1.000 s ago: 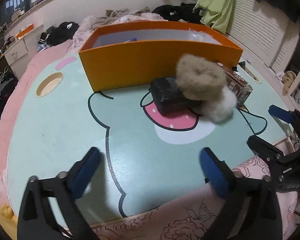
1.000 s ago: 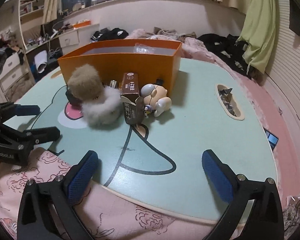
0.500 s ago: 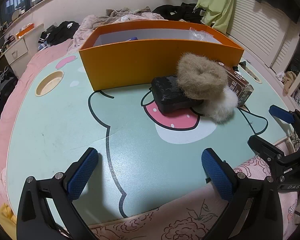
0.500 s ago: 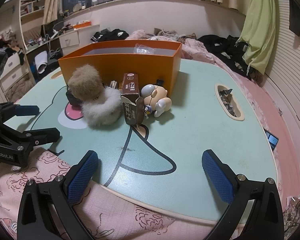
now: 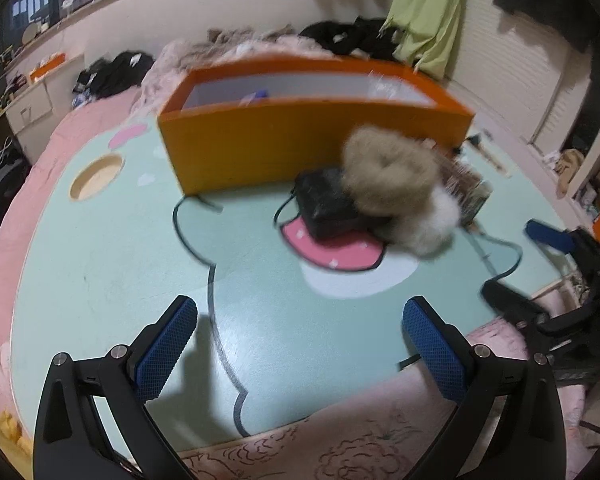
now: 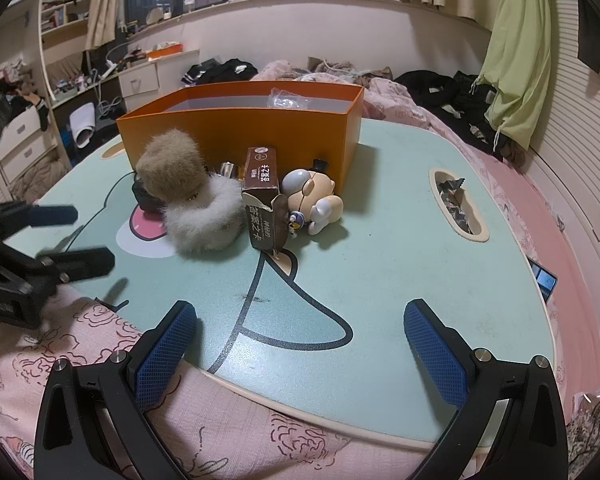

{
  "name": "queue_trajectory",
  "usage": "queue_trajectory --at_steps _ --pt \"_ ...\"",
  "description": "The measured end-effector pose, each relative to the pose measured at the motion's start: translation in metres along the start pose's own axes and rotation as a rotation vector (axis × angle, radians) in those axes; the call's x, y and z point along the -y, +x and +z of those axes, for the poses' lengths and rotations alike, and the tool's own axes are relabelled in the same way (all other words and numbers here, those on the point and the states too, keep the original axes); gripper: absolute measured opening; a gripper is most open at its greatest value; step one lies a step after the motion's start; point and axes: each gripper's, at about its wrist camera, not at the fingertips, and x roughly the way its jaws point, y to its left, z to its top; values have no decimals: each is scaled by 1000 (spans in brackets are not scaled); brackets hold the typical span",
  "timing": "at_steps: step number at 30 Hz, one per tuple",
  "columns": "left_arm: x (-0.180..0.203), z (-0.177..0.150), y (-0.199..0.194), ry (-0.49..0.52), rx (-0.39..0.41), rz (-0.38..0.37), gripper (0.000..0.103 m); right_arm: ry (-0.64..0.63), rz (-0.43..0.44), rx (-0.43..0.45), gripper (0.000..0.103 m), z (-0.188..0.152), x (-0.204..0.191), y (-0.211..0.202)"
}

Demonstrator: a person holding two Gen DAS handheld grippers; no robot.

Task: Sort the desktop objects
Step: 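Grasp beige pompom with left gripper while right gripper reaches toward figurine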

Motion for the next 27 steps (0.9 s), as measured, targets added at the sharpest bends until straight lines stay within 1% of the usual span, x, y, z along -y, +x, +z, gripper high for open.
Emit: queue_trajectory --at_steps 3,6,7,9,12,13,14,15,16,17,19,23,25,26,27 --pt "9 14 -10 34 60 -28 103 -1 -1 0 103 0 -2 -1" --pt "17 34 -8 64 102 -68 103 0 -1 0 103 0 -2 -1" --pt "20 41 -6 69 110 -76 103 0 -1 1 103 0 -2 -1" --pt "28 56 6 81 98 -73 96 0 -2 1 103 0 -2 -1" --pt "35 69 27 116 57 -55 78 1 -2 1 103 0 -2 -1" --pt "36 68 34 119 39 -45 65 1 -2 1 103 0 -2 -1" --pt "36 68 35 120 47 -29 60 1 -2 0 103 0 -2 0" --pt "35 67 33 117 57 -39 55 1 -2 2 103 0 -2 -1" --pt "33 66 30 108 63 -65 46 1 -2 3 103 0 -2 -1" --pt "29 64 26 96 75 -85 45 1 -2 4 103 2 -3 -1" --pt "23 60 19 78 106 -102 43 1 -3 4 103 1 -2 -1" --pt "7 51 -2 37 160 -154 43 4 1 8 103 2 -2 -2" --pt "2 40 -15 39 179 -154 43 27 2 18 103 4 2 -5" --pt "1 35 -17 45 180 -144 43 52 -3 23 99 6 7 -7" --pt "-1 29 -19 52 176 -132 43 78 -15 31 87 8 12 -10"
